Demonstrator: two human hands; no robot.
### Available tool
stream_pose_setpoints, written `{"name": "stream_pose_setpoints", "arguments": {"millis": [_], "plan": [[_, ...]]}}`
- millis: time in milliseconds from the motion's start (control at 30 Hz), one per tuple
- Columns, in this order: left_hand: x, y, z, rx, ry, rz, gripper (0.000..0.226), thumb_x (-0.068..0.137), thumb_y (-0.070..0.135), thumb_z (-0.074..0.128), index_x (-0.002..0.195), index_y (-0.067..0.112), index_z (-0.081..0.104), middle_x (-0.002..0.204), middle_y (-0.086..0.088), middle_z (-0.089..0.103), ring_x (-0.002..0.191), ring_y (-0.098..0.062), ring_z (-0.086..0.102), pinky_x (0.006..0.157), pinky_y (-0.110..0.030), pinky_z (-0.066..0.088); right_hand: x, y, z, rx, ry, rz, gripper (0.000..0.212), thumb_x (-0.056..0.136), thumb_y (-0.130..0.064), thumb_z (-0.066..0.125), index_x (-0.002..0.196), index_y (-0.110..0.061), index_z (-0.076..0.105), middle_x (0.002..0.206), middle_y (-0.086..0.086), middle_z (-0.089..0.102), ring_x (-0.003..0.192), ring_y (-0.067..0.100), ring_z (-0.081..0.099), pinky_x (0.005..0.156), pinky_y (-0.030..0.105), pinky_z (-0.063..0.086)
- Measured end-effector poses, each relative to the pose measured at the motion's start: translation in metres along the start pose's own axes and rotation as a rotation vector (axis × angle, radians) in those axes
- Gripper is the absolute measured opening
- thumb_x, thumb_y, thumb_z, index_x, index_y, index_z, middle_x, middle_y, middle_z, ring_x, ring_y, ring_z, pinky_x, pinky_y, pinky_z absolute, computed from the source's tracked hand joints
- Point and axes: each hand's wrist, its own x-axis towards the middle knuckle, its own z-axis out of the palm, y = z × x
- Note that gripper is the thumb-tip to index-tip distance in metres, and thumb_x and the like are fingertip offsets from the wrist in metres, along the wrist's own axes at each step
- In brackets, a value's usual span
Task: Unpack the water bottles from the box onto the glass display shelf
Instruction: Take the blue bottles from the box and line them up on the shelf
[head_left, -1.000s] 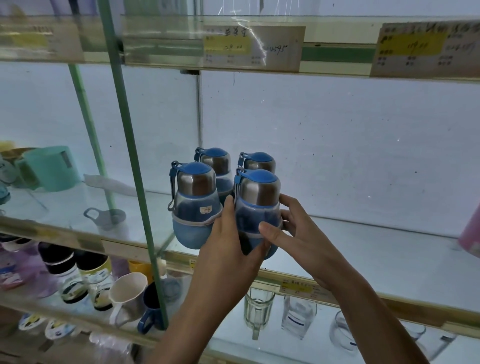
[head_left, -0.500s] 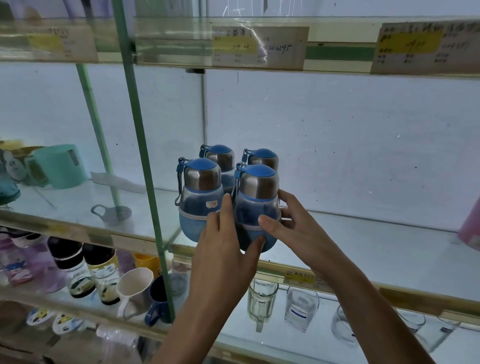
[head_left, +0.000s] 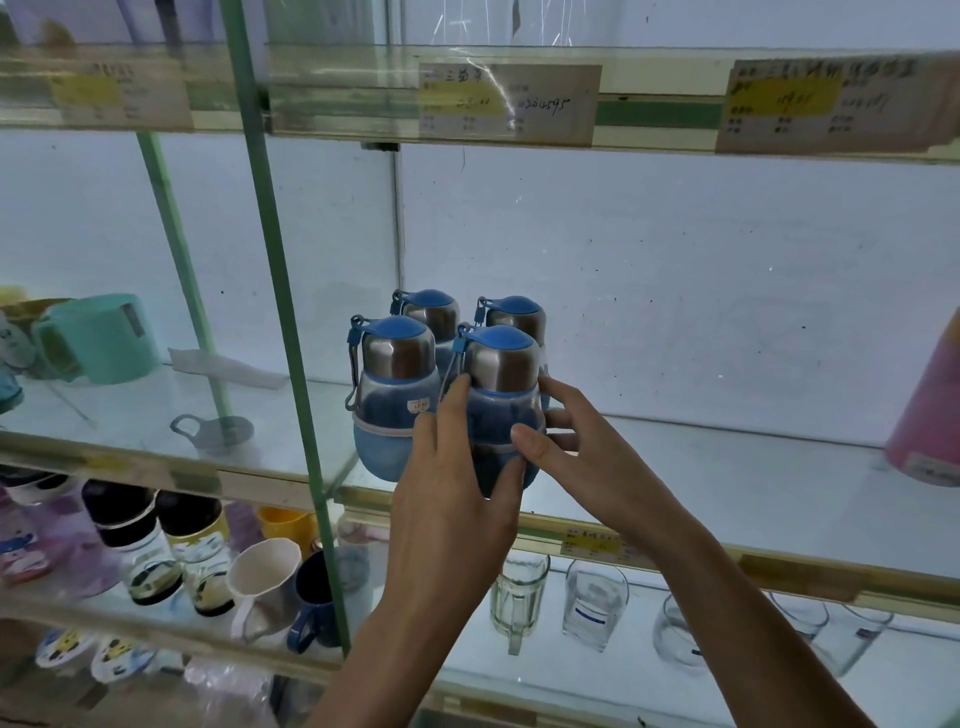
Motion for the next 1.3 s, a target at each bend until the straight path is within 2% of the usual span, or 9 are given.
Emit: {"name": "stream_pose_setpoints", "arguments": {"millis": [67,167,267,367,433,600,867,1033,1300], "plan": [[0.000,0.004,0.001,-0.052,0.009,-0.010,0.074,0.091,0.039,0.071,0.152,0.032,0.030,0.134,0.013,0.054,0.116,-0.004,0.057,0.089,-0.025,0.056,-0.004,0.000,-0.004,-0.010,0.021,0.006,0.059,0.098,-0.049,0.059,0.150,-0.042,0.034,0.132,-0.016,0.055,0.103,-0.005,0.060,0.073,0.010,0.045],[0.001,0.012,0.004,-0.122,0.040,-0.035,0.067,0.091,0.035,0.071,0.146,0.035,0.033,0.108,0.026,0.054,0.100,0.008,0.057,0.068,-0.007,0.048,-0.010,0.000,-0.010,-0.039,0.050,0.022,0.056,0.096,-0.054,0.057,0.148,-0.043,0.038,0.131,-0.016,0.054,0.100,-0.008,0.059,0.071,0.008,0.046],[0.001,0.020,0.011,-0.150,0.022,-0.005,0.052,0.093,0.031,0.069,0.137,0.036,0.042,0.095,0.023,0.057,0.094,0.010,0.057,0.069,-0.005,0.048,-0.019,0.001,-0.020,-0.056,0.074,0.032,0.063,0.087,-0.063,0.053,0.146,-0.042,0.043,0.134,-0.015,0.056,0.107,0.003,0.064,0.081,0.013,0.054],[0.000,0.030,0.020,-0.099,-0.047,0.037,0.038,0.095,0.036,0.064,0.132,0.035,0.053,0.101,0.019,0.061,0.086,0.000,0.062,0.071,-0.017,0.054,-0.032,0.003,-0.032,-0.020,0.105,0.039,0.059,0.090,-0.057,0.056,0.145,-0.037,0.049,0.141,-0.006,0.060,0.119,0.015,0.065,0.102,0.037,0.057],[-0.001,0.037,0.030,-0.079,-0.112,0.067,0.033,0.097,0.040,0.060,0.129,0.037,0.055,0.105,0.020,0.060,0.085,0.001,0.061,0.071,-0.027,0.058,-0.041,0.008,-0.043,-0.014,0.139,0.043,0.046,0.098,-0.046,0.060,0.142,-0.038,0.052,0.138,-0.007,0.062,0.120,0.015,0.066,0.104,0.042,0.056],[-0.003,0.060,0.060,-0.171,-0.264,0.084,0.033,0.098,0.042,0.058,0.131,0.041,0.054,0.111,0.021,0.061,0.090,0.003,0.063,0.078,-0.031,0.060,-0.067,0.028,-0.077,0.002,0.240,0.067,0.030,0.102,-0.036,0.062,0.128,-0.049,0.058,0.125,-0.019,0.067,0.113,0.005,0.068,0.102,0.041,0.057],[-0.030,0.120,0.120,-0.376,-0.448,0.184,0.029,0.095,0.039,0.059,0.125,0.038,0.059,0.113,0.019,0.062,0.096,0.004,0.063,0.080,-0.019,0.055,-0.134,0.053,-0.140,0.075,0.471,0.133,0.035,0.091,-0.035,0.063,0.126,-0.041,0.067,0.118,-0.015,0.073,0.113,0.005,0.069,0.102,0.042,0.056],[-0.062,0.166,0.158,-0.544,-0.635,0.224,0.026,0.097,0.039,0.058,0.122,0.040,0.060,0.115,0.020,0.062,0.103,0.007,0.062,0.080,-0.009,0.051,-0.187,0.074,-0.181,0.119,0.593,0.199,0.034,0.100,-0.012,0.060,0.127,-0.031,0.069,0.118,-0.010,0.074,0.111,0.007,0.070,0.099,0.043,0.059],[-0.119,0.213,0.218,-0.602,-0.879,0.250,0.027,0.098,0.034,0.059,0.124,0.040,0.057,0.119,0.019,0.060,0.109,0.001,0.061,0.080,-0.012,0.052,-0.273,0.114,-0.227,0.116,0.692,0.328,0.034,0.097,-0.022,0.062,0.128,-0.036,0.068,0.121,-0.008,0.072,0.114,0.009,0.068,0.101,0.044,0.057]]}}
